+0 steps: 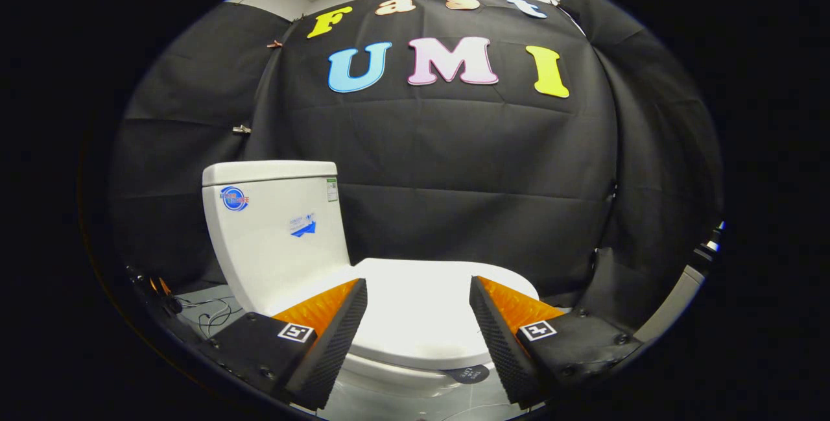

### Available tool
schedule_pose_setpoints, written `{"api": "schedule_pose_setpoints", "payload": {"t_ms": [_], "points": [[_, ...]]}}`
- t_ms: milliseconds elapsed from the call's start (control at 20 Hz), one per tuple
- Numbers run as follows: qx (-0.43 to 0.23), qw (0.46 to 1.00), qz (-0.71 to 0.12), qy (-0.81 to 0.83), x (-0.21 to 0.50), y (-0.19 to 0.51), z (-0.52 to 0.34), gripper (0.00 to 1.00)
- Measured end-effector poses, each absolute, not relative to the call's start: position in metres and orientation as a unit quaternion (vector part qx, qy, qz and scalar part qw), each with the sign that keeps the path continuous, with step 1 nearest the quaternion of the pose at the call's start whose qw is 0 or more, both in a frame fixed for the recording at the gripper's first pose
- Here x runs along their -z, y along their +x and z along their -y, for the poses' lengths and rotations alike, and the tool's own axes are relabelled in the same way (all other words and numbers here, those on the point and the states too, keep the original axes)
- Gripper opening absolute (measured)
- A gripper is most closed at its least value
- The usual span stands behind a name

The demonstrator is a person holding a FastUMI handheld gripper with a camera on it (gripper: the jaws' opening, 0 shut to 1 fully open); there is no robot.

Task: Open the toilet lid.

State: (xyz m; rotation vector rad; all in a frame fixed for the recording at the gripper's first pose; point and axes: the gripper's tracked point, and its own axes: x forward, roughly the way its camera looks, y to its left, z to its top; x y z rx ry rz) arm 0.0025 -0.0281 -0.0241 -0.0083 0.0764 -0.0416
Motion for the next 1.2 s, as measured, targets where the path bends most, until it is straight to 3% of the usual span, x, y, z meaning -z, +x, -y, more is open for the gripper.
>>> {"api": "schedule_pose_setpoints", "payload": {"t_ms": [650,1200], "points": [[0.077,0.963,-0.2,0.162,0.133,-0.016,0.094,0.99],[0.099,0.87,-0.23,0.424,0.178,-0.022,0.111,0.96]]}}
